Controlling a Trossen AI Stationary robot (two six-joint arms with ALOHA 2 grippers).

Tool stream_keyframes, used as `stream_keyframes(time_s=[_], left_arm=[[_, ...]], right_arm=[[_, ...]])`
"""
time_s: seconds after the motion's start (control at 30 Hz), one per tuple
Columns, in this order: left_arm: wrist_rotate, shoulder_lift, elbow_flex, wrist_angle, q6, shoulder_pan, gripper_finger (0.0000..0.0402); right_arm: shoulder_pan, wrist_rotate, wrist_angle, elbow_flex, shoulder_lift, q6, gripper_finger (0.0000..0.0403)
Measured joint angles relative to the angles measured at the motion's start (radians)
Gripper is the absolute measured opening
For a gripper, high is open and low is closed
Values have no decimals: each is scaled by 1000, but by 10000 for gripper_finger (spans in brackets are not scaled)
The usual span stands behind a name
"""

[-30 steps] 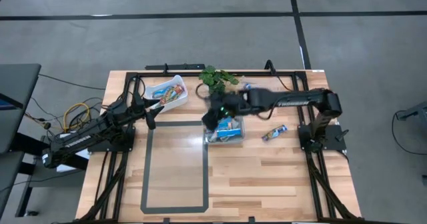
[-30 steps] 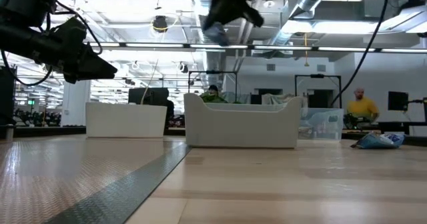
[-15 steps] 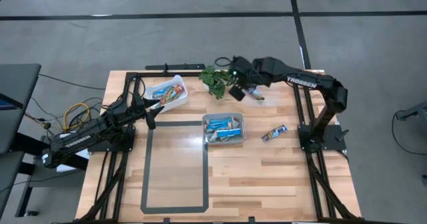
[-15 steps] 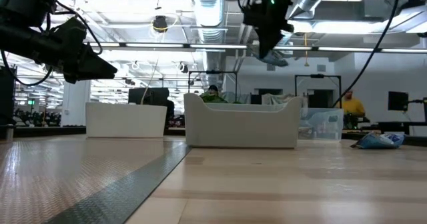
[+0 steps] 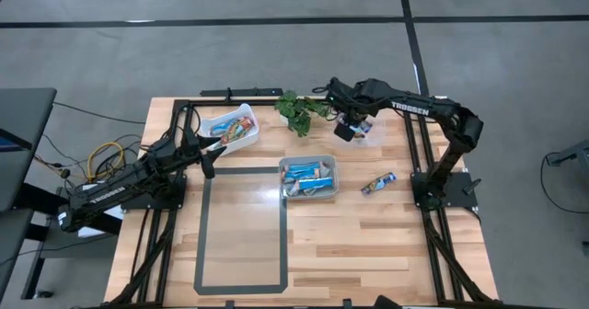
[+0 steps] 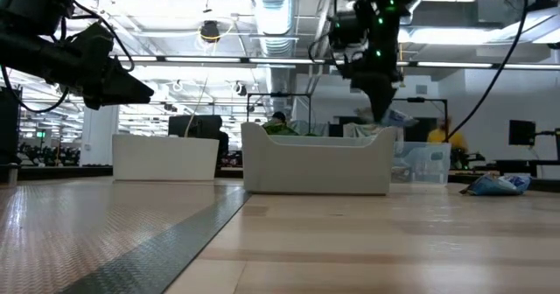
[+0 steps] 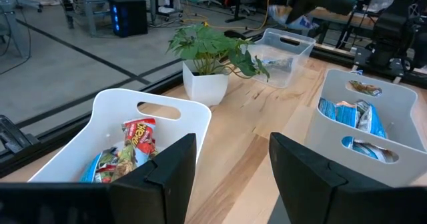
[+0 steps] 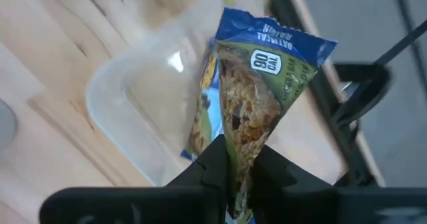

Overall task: Pick and place Granola Bars by type
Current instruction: Put the blue granola bar into the transparent bin

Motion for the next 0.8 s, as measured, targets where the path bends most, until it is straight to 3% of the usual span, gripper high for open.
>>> stream_keyframes(time_s=[0.23,0.57,0.8], left_arm=[[0,0,0,0,0,0,183],[0,0,0,0,0,0,183],[0,0,0,0,0,0,183]], right_arm=[[-45,-23,27,-76,0,2,70],[-57,-90,73,-79,-71,1,176],[43,-335,62,-78,-272,-112,210]])
